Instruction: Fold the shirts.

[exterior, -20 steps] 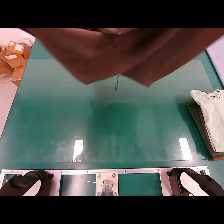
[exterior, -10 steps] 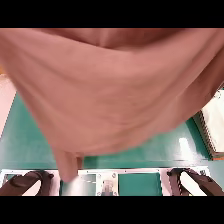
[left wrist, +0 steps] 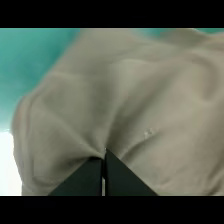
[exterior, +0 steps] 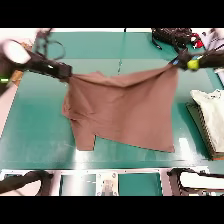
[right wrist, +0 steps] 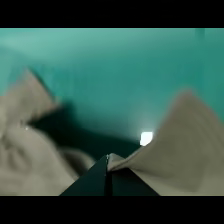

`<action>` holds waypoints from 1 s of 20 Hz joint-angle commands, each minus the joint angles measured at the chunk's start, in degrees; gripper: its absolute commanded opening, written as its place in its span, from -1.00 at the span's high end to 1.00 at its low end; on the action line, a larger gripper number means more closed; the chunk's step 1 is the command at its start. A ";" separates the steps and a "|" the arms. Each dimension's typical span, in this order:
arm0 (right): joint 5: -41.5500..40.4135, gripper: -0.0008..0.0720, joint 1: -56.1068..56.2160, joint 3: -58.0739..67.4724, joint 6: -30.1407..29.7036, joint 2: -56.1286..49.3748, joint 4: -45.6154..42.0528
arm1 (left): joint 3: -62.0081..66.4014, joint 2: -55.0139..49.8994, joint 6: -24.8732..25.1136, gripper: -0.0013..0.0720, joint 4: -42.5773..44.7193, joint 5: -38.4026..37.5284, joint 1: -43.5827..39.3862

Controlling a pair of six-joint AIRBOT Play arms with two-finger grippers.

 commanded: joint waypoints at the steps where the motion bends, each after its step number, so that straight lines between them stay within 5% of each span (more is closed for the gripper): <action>1: -2.10 0.92 0.70 -1.44 -0.92 -10.95 1.33 | -2.80 -9.90 2.62 0.13 -10.05 8.76 0.04; 2: -2.01 0.58 0.24 -1.44 -0.92 -11.91 1.31 | -2.82 -10.60 2.58 -0.71 -9.94 9.84 0.31; 3: -1.60 0.00 -0.61 -1.42 -0.90 -12.04 1.14 | -2.54 -10.36 2.54 -0.77 -9.97 9.01 1.27; 4: 0.42 -0.19 -2.08 -0.94 -0.87 -11.76 0.76 | -1.20 -10.08 2.67 -0.77 -9.66 6.05 2.78; 5: 4.81 -0.18 -4.17 0.33 -0.81 -11.50 0.59 | 1.07 -9.66 2.71 -0.77 -8.79 0.79 4.92; 7: 14.27 0.17 -8.94 1.84 -0.98 -10.43 0.42 | 5.20 -8.70 5.25 -0.77 -7.39 -11.85 10.03; 11: 22.80 0.18 -17.05 -7.10 -0.94 -3.02 -1.97 | 3.21 -7.26 9.42 -0.77 -7.52 -24.83 19.28; 14: 22.53 0.18 -22.08 -21.44 -0.87 6.56 -7.87 | -6.62 -7.28 13.88 -0.77 -8.39 -23.37 21.94; 20: 21.11 0.16 -30.99 -43.12 -0.26 16.20 -11.67 | -23.71 -7.78 29.18 -0.76 -21.40 -6.03 21.77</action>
